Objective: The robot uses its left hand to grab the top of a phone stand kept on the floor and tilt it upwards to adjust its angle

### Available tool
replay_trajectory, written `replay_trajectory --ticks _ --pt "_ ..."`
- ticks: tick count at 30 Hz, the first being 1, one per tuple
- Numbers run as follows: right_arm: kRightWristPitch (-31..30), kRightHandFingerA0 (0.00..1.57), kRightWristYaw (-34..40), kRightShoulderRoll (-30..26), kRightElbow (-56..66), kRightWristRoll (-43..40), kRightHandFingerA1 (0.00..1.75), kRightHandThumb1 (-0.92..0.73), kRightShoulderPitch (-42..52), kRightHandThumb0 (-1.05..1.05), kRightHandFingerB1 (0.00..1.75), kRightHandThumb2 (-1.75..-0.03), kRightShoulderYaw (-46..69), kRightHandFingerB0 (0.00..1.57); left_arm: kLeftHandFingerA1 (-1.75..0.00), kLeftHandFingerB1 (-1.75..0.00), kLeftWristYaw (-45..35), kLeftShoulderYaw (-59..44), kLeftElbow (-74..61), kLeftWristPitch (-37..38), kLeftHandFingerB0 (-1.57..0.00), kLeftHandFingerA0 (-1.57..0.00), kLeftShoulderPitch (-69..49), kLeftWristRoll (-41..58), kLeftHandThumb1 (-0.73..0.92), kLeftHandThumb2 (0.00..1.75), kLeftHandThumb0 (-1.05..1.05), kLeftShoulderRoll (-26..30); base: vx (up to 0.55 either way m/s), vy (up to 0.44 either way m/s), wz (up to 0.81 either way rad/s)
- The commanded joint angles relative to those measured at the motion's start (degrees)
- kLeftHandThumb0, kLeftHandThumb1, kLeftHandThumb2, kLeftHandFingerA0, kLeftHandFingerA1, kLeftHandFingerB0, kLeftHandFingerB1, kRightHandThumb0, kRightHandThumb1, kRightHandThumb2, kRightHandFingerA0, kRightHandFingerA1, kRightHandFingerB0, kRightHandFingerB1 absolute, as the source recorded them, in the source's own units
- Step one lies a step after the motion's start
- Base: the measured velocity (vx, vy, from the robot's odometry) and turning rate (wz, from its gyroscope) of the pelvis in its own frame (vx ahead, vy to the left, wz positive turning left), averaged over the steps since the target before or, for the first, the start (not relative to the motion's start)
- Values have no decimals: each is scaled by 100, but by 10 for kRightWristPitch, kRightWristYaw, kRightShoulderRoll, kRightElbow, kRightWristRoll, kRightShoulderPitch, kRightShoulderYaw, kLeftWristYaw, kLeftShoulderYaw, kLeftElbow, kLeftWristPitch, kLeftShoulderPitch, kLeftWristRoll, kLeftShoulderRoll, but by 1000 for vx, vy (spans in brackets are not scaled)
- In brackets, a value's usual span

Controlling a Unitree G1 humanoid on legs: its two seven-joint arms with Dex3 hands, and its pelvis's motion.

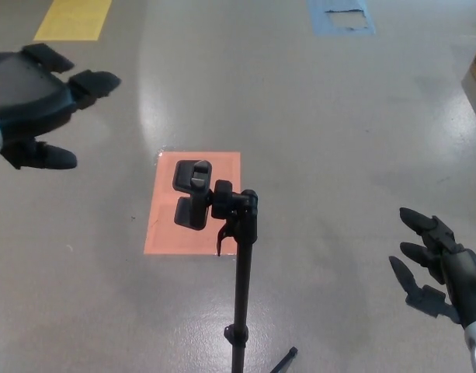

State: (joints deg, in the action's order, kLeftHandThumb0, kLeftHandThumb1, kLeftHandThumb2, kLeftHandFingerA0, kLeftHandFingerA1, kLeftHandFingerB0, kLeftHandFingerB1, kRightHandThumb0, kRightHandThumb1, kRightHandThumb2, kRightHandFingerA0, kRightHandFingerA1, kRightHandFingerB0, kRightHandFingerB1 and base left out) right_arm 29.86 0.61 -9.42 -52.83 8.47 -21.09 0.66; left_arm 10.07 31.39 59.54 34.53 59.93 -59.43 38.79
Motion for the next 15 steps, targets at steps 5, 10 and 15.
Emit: replay_trajectory --ticks 5,10,15 --pt "2 19 -4 -8 -2 -6 44 -67 7 -68 39 -88 2 10 -27 -18 -12 -145 14 77 -1 -17 -144 206 91 69 -82 1 0 0 0" --pt "5 26 1 -6 -4 -4 36 -81 13 -63 29 -63 1 15 -36 -17 -67 -225 18 80 -4 -11 -224 309 77 110 -89 -39 0 0 0" --pt "6 19 -3 -6 2 -5 45 -67 24 -67 39 -88 1 10 -28 -19 -89 -293 27 76 -9 -9 -289 382 76 107 -88 -77 0 0 0"
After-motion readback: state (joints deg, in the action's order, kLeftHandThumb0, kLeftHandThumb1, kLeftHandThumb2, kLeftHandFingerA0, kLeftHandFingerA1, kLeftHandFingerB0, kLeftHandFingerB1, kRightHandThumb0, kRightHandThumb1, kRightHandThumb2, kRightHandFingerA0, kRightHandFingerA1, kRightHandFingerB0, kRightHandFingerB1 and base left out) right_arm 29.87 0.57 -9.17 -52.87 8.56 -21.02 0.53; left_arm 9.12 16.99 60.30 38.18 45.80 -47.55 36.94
